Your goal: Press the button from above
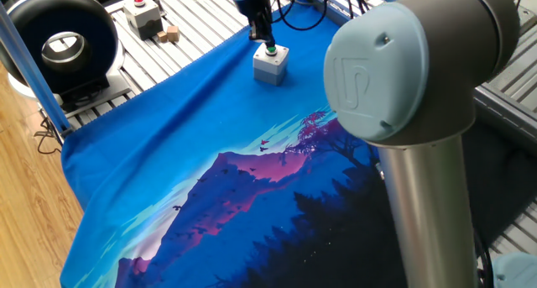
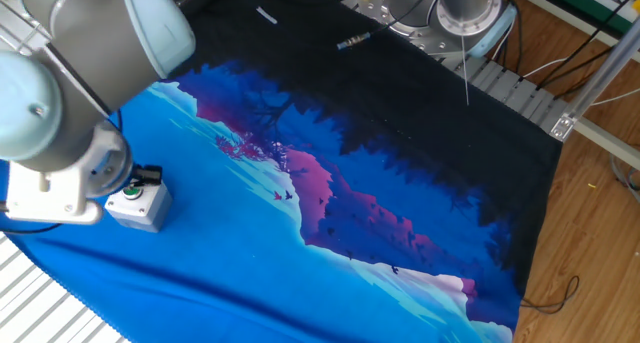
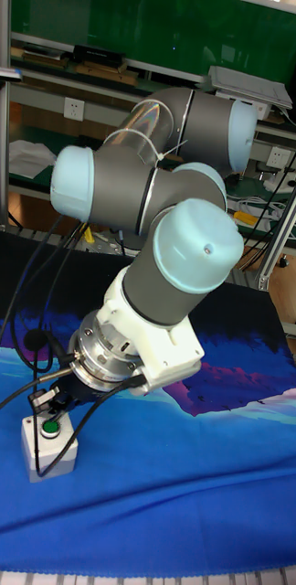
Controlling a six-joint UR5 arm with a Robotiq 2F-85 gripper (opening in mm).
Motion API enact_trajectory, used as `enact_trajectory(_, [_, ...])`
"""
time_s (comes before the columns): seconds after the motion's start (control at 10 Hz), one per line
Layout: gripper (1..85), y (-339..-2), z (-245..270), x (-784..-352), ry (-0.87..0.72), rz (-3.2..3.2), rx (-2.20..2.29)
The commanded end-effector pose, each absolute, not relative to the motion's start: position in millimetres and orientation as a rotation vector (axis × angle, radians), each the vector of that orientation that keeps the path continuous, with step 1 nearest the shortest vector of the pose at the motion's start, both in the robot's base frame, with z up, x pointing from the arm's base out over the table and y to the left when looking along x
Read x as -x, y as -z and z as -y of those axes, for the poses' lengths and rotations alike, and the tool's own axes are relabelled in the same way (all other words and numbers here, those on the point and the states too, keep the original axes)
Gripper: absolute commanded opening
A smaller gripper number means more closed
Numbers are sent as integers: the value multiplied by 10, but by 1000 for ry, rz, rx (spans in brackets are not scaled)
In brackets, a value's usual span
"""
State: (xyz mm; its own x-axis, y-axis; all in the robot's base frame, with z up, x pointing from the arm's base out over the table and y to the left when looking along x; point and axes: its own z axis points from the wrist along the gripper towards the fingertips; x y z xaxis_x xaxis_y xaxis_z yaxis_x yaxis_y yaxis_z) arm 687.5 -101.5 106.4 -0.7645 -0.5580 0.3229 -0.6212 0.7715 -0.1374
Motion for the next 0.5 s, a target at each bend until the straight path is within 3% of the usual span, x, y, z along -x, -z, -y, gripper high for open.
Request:
enact_trajectory(0.0, [10,-1369,1067,-6814,-298,2695,-928])
enact_trajectory(0.4, [10,-1546,864,-7014,-154,2902,-851])
